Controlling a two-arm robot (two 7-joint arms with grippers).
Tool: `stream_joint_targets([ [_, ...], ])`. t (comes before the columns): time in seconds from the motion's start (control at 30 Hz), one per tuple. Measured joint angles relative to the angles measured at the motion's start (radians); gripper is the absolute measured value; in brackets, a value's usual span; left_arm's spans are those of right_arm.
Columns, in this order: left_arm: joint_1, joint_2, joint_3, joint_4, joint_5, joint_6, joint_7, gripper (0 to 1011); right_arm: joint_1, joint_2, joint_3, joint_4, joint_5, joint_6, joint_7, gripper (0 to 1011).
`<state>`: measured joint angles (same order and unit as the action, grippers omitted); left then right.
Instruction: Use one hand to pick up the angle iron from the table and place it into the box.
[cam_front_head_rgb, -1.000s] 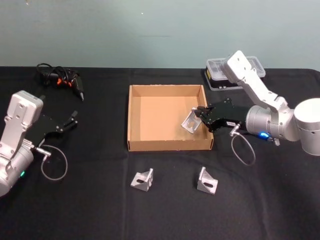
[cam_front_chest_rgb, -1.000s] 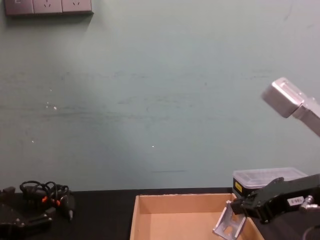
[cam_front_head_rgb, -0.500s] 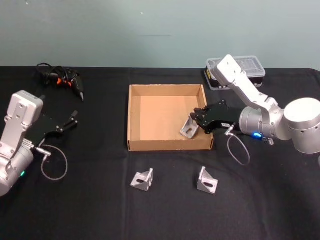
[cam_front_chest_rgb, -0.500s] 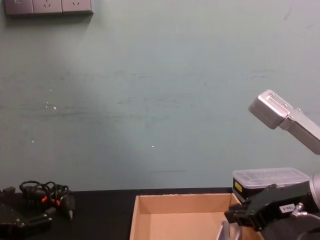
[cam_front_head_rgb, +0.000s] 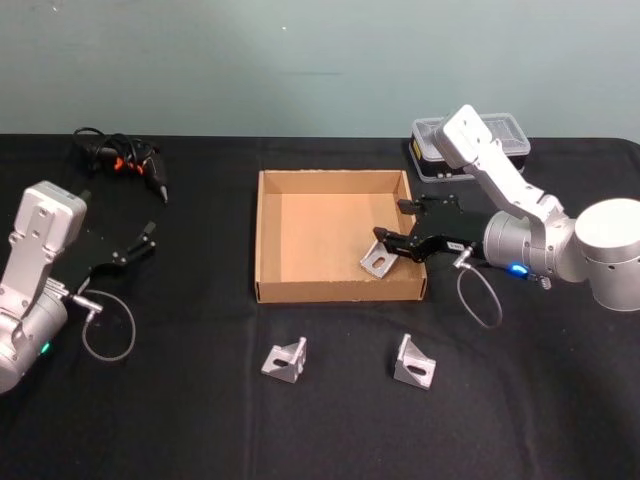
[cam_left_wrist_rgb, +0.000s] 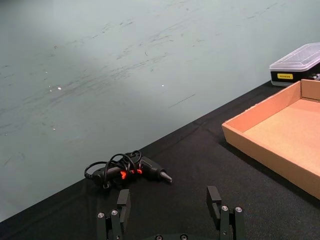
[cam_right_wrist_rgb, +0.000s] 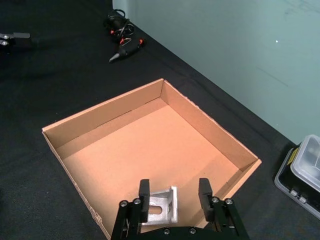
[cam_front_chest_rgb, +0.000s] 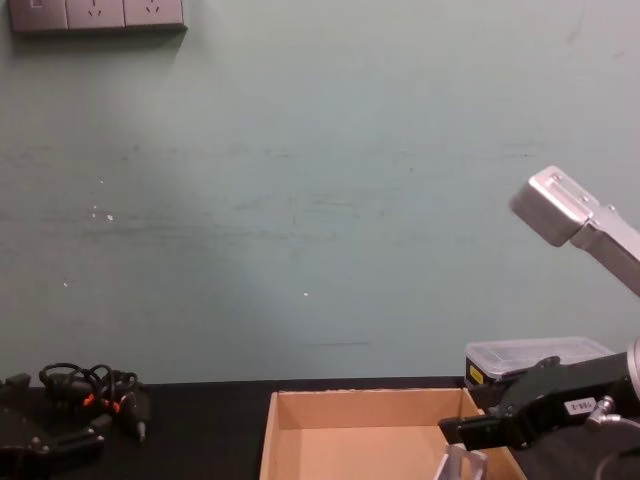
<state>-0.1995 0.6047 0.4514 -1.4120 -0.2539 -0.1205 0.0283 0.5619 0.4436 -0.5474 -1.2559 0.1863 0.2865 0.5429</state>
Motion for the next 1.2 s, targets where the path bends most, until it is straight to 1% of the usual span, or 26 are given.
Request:
stream_joint_targets([
  [0.03, 0.000, 0.000, 0.000, 0.000, 0.000, 0.000, 0.000, 1000, -0.002, 0.001, 0.002, -0.002, 0.000, -0.001, 0.000, 628],
  [0.13, 0.000, 0.000, 0.000, 0.000, 0.000, 0.000, 0.000, 1000, -0.010, 0.005, 0.013, -0.016, 0.000, -0.005, -0.005, 726],
  [0.17, 0.000, 0.000, 0.000, 0.000, 0.000, 0.000, 0.000, 1000, -0.016, 0.008, 0.020, -0.025, 0.001, -0.007, -0.006, 743],
  [0.23, 0.000, 0.000, 0.000, 0.000, 0.000, 0.000, 0.000, 1000, -0.022, 0.012, 0.026, -0.036, 0.002, -0.009, -0.007, 820],
  [0.3, 0.000, 0.000, 0.000, 0.000, 0.000, 0.000, 0.000, 1000, -0.035, 0.023, 0.035, -0.061, 0.006, -0.012, -0.006, 875],
  [0.37, 0.000, 0.000, 0.000, 0.000, 0.000, 0.000, 0.000, 1000, -0.044, 0.032, 0.039, -0.081, 0.009, -0.012, -0.005, 908],
  [0.43, 0.000, 0.000, 0.000, 0.000, 0.000, 0.000, 0.000, 1000, -0.062, 0.052, 0.048, -0.116, 0.014, -0.012, 0.000, 966],
  [0.5, 0.000, 0.000, 0.000, 0.000, 0.000, 0.000, 0.000, 1000, -0.084, 0.073, 0.058, -0.154, 0.023, -0.012, 0.004, 1002],
  [0.57, 0.000, 0.000, 0.000, 0.000, 0.000, 0.000, 0.000, 1000, -0.101, 0.090, 0.067, -0.185, 0.029, -0.010, 0.009, 1000],
  [0.6, 0.000, 0.000, 0.000, 0.000, 0.000, 0.000, 0.000, 1000, -0.119, 0.108, 0.075, -0.215, 0.038, -0.008, 0.012, 1000],
  [0.7, 0.000, 0.000, 0.000, 0.000, 0.000, 0.000, 0.000, 1000, -0.147, 0.135, 0.088, -0.258, 0.051, -0.007, 0.017, 1000],
  [0.73, 0.000, 0.000, 0.000, 0.000, 0.000, 0.000, 0.000, 1000, -0.165, 0.153, 0.097, -0.287, 0.060, -0.006, 0.019, 1000],
  [0.9, 0.000, 0.000, 0.000, 0.000, 0.000, 0.000, 0.000, 1000, -0.225, 0.207, 0.122, -0.371, 0.091, -0.001, 0.030, 1000],
  [0.93, 0.000, 0.000, 0.000, 0.000, 0.000, 0.000, 0.000, 1000, -0.245, 0.224, 0.128, -0.395, 0.101, 0.001, 0.033, 1000],
  [1.03, 0.000, 0.000, 0.000, 0.000, 0.000, 0.000, 0.000, 1000, -0.279, 0.253, 0.132, -0.432, 0.114, 0.004, 0.040, 1000],
  [1.13, 0.000, 0.000, 0.000, 0.000, 0.000, 0.000, 0.000, 1000, -0.330, 0.294, 0.134, -0.476, 0.135, 0.007, 0.052, 1000],
  [1.17, 0.000, 0.000, 0.000, 0.000, 0.000, 0.000, 0.000, 1000, -0.330, 0.294, 0.134, -0.476, 0.135, 0.007, 0.052, 1000],
  [1.2, 0.000, 0.000, 0.000, 0.000, 0.000, 0.000, 0.000, 1000, -0.348, 0.307, 0.134, -0.488, 0.143, 0.007, 0.056, 1000],
])
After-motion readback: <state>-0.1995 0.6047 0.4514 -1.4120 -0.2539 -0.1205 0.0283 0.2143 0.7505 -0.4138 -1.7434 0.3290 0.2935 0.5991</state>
